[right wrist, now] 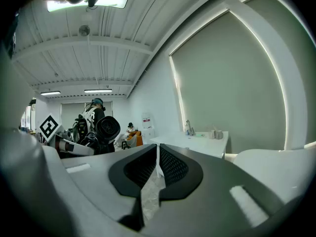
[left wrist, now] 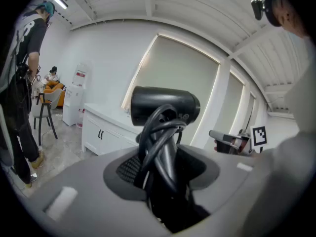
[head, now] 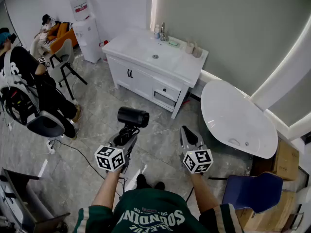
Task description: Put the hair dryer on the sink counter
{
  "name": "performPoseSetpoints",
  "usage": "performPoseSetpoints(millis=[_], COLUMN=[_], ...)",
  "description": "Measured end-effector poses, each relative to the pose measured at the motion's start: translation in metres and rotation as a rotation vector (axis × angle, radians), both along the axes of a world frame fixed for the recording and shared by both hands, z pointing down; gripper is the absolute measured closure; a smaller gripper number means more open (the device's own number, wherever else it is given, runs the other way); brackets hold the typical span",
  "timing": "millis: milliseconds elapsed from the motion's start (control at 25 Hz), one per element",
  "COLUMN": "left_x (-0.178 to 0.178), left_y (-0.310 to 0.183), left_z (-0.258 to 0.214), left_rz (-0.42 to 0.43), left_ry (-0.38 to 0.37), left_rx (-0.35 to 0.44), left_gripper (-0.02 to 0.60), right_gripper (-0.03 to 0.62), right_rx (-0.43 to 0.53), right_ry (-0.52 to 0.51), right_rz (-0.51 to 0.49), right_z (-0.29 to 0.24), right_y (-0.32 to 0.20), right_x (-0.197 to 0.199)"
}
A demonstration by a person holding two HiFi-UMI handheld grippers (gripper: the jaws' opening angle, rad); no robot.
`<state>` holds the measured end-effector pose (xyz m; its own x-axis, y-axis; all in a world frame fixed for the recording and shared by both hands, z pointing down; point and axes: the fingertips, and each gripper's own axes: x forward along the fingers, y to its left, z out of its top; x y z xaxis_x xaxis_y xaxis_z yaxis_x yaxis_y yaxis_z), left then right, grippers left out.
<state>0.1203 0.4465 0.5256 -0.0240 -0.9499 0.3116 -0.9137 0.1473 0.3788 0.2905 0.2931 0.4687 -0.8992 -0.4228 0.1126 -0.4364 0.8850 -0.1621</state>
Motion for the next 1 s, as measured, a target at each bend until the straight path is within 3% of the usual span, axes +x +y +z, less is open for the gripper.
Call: performPoseSetpoints(millis=[400, 640, 1000], left_x=[-0.063, -0.086, -0.123], left_y=[0.001, 0.035, -0.009], left_z=[-0.013, 0.015, 0.030], left_rz=[-0.006, -0.006, 0.022], left_ry=[0.020, 0.027, 0.054], left_rx=[-0.018, 0.004, -0.013], left_gripper=[0.353, 0.353, 0.353], right_gripper=[0.589, 0.589, 0.589], right_rx=[0.011, 0.021, 0.001], right_ry=[0.024, 0.034, 0.062], right_rz=[0.001, 0.027, 0.052], right_z=[-0.011, 0.020, 0.035], right_y=[-0.004, 0.028, -0.016], right_x=[-0.060, -0.072, -0.109])
